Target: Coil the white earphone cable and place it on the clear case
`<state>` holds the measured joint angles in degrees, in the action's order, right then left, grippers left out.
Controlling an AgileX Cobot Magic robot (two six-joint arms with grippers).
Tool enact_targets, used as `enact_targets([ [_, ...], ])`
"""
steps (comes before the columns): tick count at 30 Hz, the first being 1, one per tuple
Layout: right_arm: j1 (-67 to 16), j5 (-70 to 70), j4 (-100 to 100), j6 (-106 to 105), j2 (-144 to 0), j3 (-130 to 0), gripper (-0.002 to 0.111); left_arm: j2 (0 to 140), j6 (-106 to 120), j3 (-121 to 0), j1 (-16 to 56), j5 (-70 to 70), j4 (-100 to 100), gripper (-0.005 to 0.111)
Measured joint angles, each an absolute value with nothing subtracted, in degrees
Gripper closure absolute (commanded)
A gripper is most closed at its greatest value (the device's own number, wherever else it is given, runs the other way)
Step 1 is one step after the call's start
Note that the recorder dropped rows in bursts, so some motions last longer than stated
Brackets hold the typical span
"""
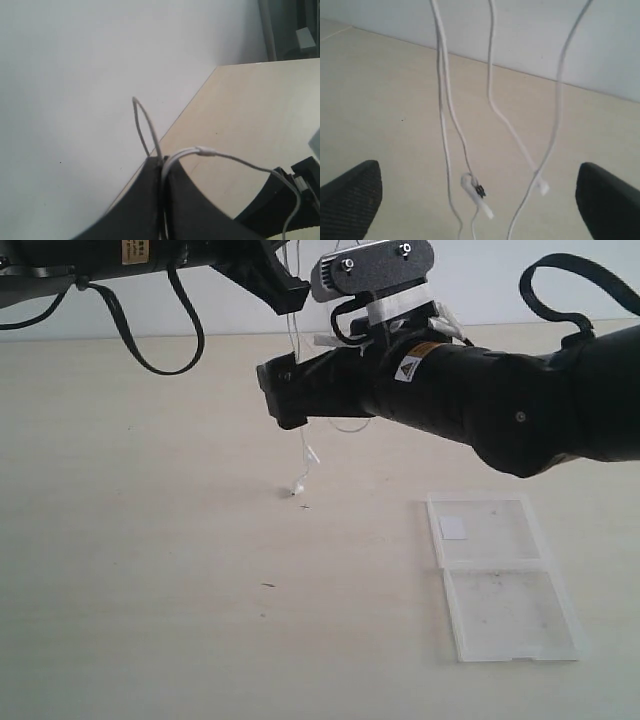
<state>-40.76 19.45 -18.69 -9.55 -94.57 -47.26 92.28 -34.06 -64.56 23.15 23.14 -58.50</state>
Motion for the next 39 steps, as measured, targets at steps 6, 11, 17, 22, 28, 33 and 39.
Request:
enact_targets([
  [6,-40.8,23.5,-19.3,-9.7,-90.4,-41.4,0.003,92.3,-34.2,-64.6,23.1,23.2,-58.5,0.107],
  [11,-40.8,25.1,-16.2,-8.4,-86.2,-37.3,0.003,92.3,-34.2,-64.6,23.1,23.2,-58.5,0.107],
  [17,-40.8,25.2,-4.9,-0.4,-80.8,-33.4,0.003,92.3,-34.2,-64.6,23.1,23.6,-58.5,0.107],
  [22,-40.8,25.8,-1.3,2.5,-76.0,-28.9,0.003,92.3,-34.2,-64.6,23.1,23.6,-58.5,0.107],
  [28,-40.8,28.1,1.7,3.0,-69.9,-22.8,0.003,92.3,-34.4,-64.6,23.1,23.7,-58.5,0.107],
  [33,-40.8,29.2,7.5,4.7,-65.7,-19.4,0.003,92.3,-34.4,-64.6,23.1,24.0,-58.5,0.107],
  [39,-40.8,28.8,6.4,7.5,-63.3,-19.2,0.003,92.3,-34.7,-64.6,23.1,24.1,-58.5,0.107],
])
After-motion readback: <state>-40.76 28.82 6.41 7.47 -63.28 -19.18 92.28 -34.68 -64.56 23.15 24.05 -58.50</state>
